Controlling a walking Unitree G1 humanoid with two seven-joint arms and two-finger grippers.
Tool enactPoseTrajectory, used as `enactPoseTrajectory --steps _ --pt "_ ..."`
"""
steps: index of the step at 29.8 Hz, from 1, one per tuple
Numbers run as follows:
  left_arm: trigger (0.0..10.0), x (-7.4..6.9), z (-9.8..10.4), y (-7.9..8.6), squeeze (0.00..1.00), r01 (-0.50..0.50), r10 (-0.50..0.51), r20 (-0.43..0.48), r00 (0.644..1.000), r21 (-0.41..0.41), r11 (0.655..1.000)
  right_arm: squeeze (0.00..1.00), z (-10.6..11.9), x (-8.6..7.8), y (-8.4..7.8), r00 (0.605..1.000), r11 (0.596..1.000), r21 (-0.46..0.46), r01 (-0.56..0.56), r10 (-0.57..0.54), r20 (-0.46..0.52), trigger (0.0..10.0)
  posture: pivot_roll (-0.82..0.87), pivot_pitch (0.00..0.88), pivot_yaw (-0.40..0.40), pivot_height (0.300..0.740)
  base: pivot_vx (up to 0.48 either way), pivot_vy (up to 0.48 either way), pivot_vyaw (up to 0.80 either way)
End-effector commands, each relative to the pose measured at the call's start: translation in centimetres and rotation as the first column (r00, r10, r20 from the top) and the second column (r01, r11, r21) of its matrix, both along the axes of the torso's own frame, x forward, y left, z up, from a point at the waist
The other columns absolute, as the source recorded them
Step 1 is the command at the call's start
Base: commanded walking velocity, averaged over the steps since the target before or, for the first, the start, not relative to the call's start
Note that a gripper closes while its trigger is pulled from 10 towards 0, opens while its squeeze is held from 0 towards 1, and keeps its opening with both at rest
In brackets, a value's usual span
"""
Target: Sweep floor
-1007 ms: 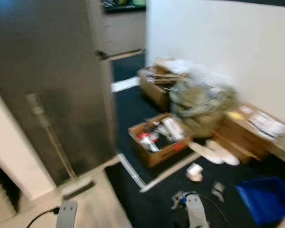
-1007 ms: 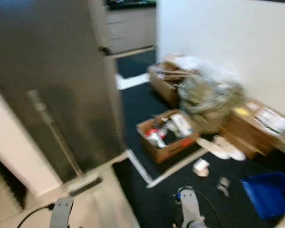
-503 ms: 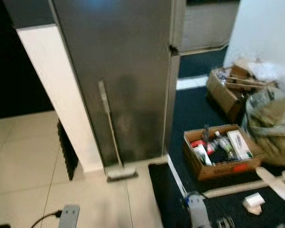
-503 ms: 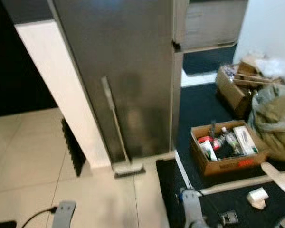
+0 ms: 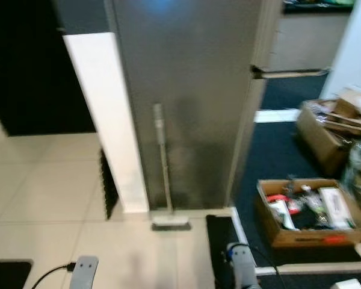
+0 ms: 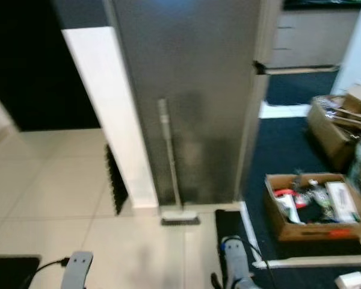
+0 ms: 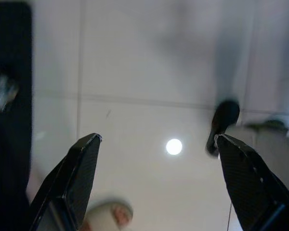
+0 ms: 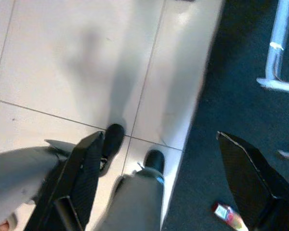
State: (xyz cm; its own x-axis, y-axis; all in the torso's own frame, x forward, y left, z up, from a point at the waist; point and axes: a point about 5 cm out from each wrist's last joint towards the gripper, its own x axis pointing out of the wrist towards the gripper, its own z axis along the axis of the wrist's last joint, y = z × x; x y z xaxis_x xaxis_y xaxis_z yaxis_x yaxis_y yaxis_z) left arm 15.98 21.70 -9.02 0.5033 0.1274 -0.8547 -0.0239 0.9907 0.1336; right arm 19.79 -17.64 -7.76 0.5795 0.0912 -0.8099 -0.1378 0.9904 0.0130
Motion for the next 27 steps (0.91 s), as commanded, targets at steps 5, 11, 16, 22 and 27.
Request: enactPoseTrajectory --steps 5,11,16,22,27 --pt "10.0 0.3 0.1 0.1 0.00 0.001 -0.001 0.007 1.000 -0.003 1.000 0.00 0.0 0.0 0.2 1.000 1.000 -0.004 -0.003 0.003 -0.004 10.0 0.03 0.000 0.048 0.740 0.000 0.000 0.80" --pt "10.0 0.3 0.2 0.1 0.00 -0.006 0.006 0.009 1.000 -0.014 1.000 0.00 0.0 0.0 -0.1 1.000 0.999 -0.031 0.021 -0.021 -0.001 10.0 0.03 0.000 0.048 0.740 0.000 0.000 0.33" --pt "10.0 0.4 0.2 0.0 0.00 -0.009 0.009 0.018 1.000 -0.027 1.000 0.00 0.1 0.2 -0.1 1.000 0.999 -0.013 0.030 -0.030 0.010 10.0 0.03 0.000 0.046 0.740 0.074 0.000 0.00" --pt "10.0 0.5 0.2 -0.1 0.00 -0.012 0.012 0.021 1.000 -0.032 0.999 0.00 0.4 0.8 0.1 0.999 1.000 -0.002 0.013 -0.013 0.034 10.0 0.04 0.000 0.047 0.740 0.371 0.000 0.00" --pt "10.0 0.5 0.2 -0.1 0.00 -0.010 0.011 0.021 1.000 -0.033 0.999 0.00 1.1 2.1 0.9 0.995 0.998 -0.004 -0.066 0.066 0.075 10.0 0.04 0.000 0.048 0.740 0.376 0.000 0.48"
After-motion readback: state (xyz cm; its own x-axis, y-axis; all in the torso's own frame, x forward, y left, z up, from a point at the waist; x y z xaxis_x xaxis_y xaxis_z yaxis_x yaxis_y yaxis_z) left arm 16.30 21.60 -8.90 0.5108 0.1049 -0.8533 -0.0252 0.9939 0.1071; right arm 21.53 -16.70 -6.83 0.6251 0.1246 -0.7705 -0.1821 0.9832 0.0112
